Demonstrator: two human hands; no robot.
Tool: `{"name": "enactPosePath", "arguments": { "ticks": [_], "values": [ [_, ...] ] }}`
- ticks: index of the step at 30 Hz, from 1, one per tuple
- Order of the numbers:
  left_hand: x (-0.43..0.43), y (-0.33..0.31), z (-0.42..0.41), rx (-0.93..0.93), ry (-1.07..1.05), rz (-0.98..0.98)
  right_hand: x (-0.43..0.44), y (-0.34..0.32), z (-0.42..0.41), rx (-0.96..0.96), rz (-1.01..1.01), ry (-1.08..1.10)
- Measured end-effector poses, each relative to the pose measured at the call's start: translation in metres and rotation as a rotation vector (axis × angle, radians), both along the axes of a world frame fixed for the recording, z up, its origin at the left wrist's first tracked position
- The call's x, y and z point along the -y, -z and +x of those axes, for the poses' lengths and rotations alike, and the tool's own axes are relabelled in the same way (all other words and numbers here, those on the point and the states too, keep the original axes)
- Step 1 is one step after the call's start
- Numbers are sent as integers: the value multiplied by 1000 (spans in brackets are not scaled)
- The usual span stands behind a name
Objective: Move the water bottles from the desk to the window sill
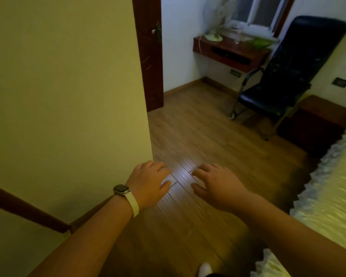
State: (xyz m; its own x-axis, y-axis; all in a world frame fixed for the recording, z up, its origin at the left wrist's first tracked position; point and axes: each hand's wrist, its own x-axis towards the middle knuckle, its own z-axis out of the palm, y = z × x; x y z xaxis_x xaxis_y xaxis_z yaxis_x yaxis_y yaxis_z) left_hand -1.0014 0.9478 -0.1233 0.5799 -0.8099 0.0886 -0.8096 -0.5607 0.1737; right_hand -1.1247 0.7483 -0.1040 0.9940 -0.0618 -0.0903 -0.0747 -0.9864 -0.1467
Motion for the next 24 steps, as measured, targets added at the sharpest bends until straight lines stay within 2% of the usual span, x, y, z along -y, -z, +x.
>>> {"name": "enactPosePath", "arguments": {
  "ticks": [12, 24],
  "values": [
    [142, 10, 113, 20, 61, 20, 129, 38, 96, 0, 82, 167],
    [359, -22, 218, 39, 204, -34, 336, 3, 181, 79, 71, 370]
  ]
}}
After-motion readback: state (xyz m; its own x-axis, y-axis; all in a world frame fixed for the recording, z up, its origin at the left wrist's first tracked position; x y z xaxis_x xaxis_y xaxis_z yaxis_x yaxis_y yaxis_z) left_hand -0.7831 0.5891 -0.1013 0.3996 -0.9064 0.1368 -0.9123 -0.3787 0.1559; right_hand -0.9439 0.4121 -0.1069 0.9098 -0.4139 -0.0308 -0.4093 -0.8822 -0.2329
